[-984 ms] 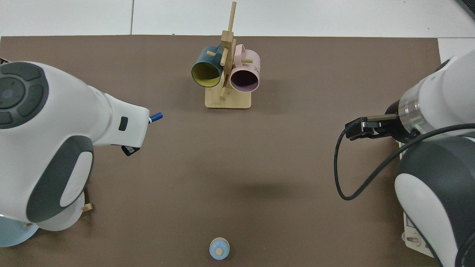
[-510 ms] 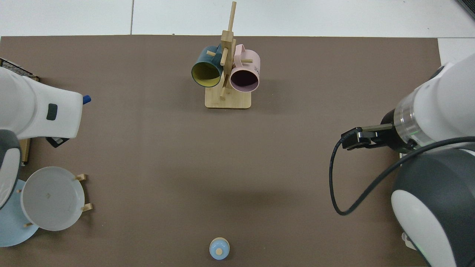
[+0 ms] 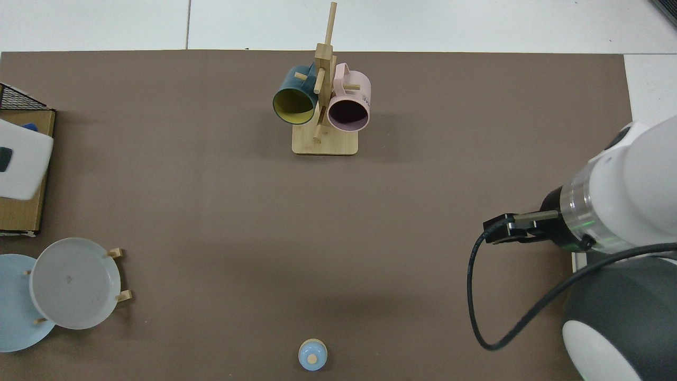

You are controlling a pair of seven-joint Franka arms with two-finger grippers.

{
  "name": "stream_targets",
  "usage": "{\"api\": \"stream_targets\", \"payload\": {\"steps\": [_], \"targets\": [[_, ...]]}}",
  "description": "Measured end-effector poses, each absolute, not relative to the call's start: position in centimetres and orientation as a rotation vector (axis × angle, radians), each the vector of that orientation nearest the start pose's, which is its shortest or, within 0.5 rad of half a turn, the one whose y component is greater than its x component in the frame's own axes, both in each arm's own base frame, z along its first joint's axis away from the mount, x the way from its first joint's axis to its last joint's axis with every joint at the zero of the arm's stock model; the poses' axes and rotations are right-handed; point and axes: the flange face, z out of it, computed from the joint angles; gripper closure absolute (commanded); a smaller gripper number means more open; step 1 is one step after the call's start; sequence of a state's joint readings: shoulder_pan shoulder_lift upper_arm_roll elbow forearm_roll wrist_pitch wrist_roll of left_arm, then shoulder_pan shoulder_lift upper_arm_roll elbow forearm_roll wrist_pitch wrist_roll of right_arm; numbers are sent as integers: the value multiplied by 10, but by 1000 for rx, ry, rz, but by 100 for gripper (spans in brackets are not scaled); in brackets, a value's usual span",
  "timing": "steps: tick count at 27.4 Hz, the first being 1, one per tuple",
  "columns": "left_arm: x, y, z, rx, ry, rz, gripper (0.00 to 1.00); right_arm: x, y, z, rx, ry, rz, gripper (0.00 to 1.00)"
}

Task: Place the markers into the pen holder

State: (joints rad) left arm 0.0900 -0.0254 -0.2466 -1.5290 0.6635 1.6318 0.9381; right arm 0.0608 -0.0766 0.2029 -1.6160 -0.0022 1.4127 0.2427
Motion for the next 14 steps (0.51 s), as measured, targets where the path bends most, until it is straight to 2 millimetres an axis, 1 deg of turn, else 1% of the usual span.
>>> {"api": "stream_targets", "payload": {"steps": [4, 8, 11, 14], "targets": [[561, 26, 704, -1974, 1298, 243, 100, 497, 129, 628, -3183, -4, 196, 0], [567, 70, 715, -1851, 1354, 259, 100, 501, 123, 628, -3179, 17, 175, 0], [572, 97, 718, -1764, 1393, 281, 100, 503, 122, 630, -3176, 23, 146, 0], [578, 111, 717, -1673, 1422, 330, 100, 506, 120, 631, -3172, 33, 118, 0]]}}
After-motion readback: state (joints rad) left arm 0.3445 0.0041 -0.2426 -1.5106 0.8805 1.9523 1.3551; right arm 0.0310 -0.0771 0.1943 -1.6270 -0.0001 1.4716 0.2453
